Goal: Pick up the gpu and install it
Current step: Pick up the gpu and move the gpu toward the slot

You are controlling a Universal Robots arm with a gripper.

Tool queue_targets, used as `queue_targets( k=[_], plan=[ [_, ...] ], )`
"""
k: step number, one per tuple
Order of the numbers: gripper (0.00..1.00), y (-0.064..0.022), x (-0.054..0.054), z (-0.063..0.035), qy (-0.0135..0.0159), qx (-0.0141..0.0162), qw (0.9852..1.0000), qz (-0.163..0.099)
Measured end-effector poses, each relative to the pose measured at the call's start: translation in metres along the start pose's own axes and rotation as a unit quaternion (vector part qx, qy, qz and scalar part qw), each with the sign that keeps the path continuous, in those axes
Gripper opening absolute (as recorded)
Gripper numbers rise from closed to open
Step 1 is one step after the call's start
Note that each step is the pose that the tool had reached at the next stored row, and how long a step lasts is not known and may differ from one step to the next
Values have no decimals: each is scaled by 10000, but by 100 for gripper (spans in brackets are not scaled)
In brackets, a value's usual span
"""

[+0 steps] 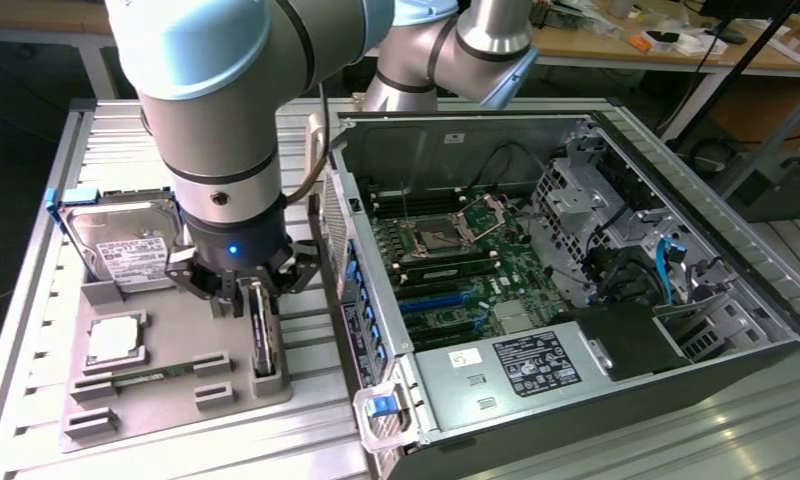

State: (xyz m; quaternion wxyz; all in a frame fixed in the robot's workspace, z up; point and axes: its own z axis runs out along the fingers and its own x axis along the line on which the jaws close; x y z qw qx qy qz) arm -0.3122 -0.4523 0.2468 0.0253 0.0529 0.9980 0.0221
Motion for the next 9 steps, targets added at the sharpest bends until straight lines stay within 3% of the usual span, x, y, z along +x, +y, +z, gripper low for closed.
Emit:
queue_targets(
  k=[9],
  plan=[
    [42, -1, 1, 19, -6, 0, 10000, 0]
  ],
)
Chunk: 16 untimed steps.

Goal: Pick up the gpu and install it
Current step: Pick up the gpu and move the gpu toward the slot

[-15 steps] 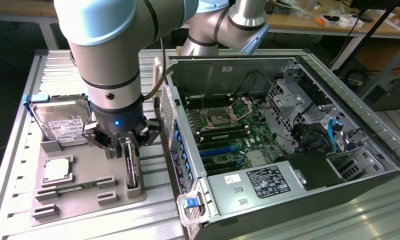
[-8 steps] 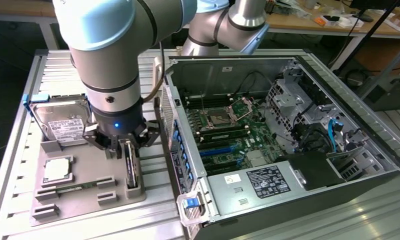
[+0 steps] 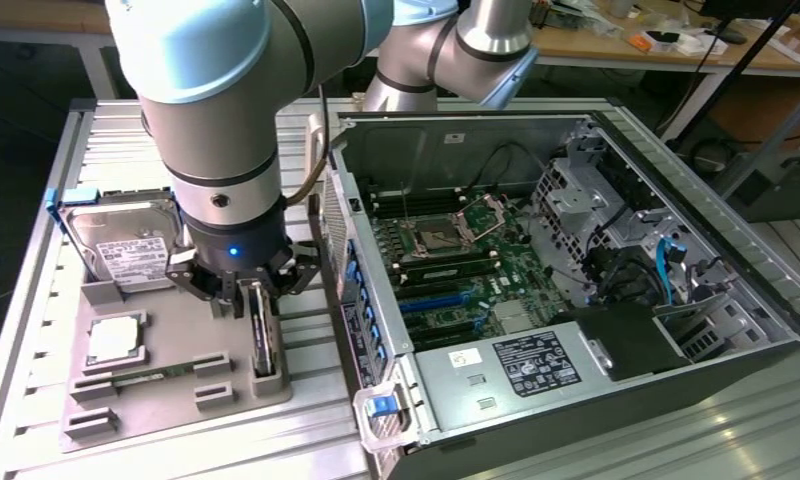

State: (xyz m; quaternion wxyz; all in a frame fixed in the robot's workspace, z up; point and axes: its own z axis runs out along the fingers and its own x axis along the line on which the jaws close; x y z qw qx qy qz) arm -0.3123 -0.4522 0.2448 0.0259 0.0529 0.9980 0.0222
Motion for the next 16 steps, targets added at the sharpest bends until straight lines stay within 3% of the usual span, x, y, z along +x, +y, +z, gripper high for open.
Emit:
queue_targets(
  k=[4, 5, 16],
  plan=[
    [40, 0, 0, 0, 0, 0, 10000, 0],
    [33, 0, 0, 0, 0, 0, 10000, 0],
    [28, 0, 0, 0, 0, 0, 10000, 0]
  ],
)
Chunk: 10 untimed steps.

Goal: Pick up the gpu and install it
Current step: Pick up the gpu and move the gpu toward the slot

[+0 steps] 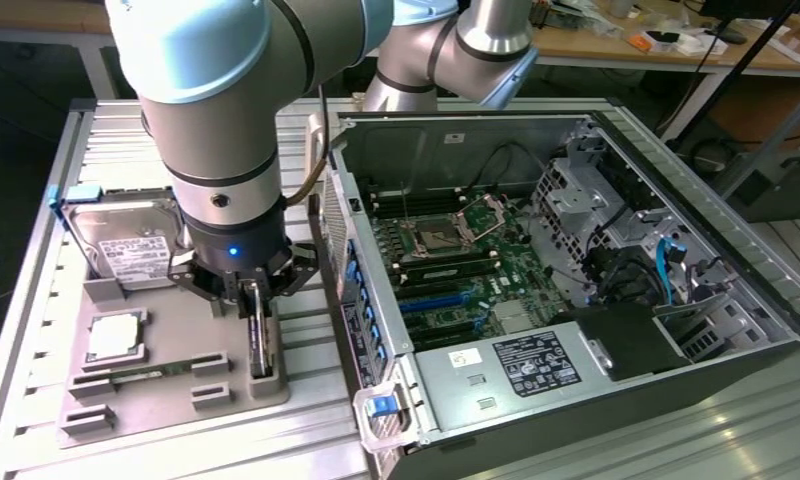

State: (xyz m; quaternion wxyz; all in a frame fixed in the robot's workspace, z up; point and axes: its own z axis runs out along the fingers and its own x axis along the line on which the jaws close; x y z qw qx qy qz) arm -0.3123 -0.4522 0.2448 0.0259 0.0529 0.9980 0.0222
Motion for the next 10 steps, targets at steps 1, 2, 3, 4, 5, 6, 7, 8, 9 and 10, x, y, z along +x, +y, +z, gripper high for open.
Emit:
queue_targets(
  k=[1, 2, 3, 4, 5, 6, 7, 8, 9, 10],
  plan=[
    [28, 0, 0, 0, 0, 0, 10000, 0],
    [28, 0, 0, 0, 0, 0, 10000, 0],
    [28, 0, 0, 0, 0, 0, 10000, 0],
    [28, 0, 0, 0, 0, 0, 10000, 0],
    [28, 0, 0, 0, 0, 0, 10000, 0],
    [28, 0, 0, 0, 0, 0, 10000, 0],
    [28, 0, 0, 0, 0, 0, 10000, 0],
    [28, 0, 0, 0, 0, 0, 10000, 0],
    [28, 0, 0, 0, 0, 0, 10000, 0],
    [28, 0, 0, 0, 0, 0, 10000, 0]
  ],
)
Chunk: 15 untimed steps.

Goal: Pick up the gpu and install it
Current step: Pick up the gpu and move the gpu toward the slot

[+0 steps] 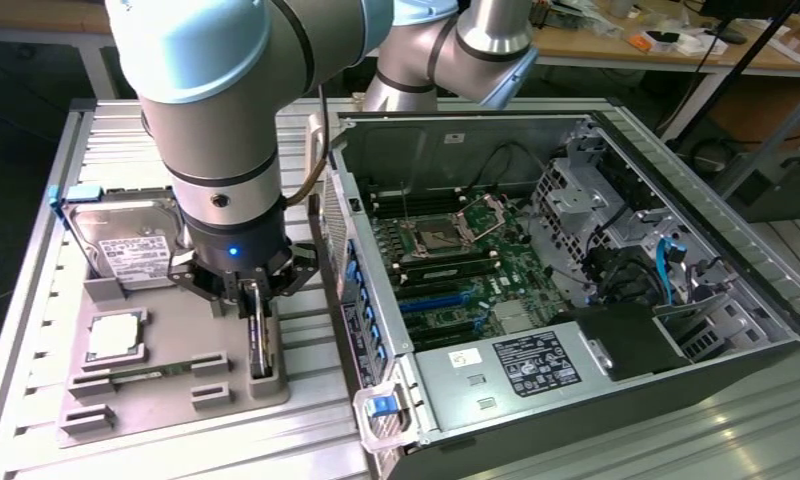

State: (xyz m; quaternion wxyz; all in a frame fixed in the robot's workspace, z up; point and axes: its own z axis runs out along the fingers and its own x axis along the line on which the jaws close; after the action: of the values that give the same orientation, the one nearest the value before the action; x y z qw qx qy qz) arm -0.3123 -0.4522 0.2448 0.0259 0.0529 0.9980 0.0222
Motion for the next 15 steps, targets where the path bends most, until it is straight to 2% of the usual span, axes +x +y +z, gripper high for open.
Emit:
queue_targets(
  k=[15],
  plan=[
    [27, 0, 0, -1, -1, -1, 10000, 0]
  ],
)
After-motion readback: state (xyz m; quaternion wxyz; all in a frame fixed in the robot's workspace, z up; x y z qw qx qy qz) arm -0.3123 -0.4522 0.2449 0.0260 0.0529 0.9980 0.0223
